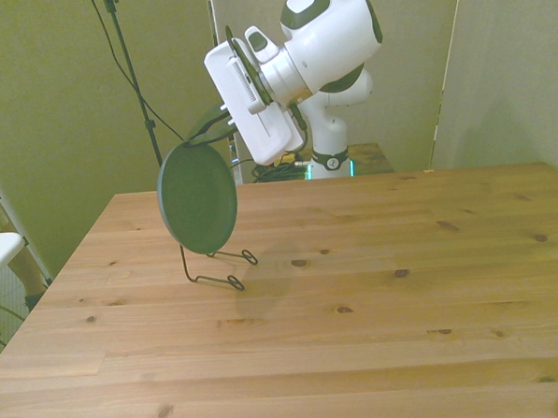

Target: Load the plate

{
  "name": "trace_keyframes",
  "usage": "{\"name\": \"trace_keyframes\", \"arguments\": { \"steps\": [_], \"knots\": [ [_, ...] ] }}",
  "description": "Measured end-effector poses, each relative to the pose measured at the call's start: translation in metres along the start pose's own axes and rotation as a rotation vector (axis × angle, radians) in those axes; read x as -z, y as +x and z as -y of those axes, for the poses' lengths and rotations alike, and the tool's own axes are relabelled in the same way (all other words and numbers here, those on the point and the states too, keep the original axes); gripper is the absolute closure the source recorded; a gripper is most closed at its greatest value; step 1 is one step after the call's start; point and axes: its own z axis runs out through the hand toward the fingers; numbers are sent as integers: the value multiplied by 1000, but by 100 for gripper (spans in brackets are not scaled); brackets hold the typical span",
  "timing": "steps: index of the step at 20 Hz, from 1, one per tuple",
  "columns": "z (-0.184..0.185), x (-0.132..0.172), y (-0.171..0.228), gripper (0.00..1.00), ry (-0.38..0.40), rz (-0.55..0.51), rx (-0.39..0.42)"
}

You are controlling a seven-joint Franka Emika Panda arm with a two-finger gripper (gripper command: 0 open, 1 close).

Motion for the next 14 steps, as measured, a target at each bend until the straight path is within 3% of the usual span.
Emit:
{"name": "trace_keyframes", "arguments": {
  "steps": [14],
  "knots": [
    [12, -16, -28, 100, -27, -29, 33]
  ]
}}
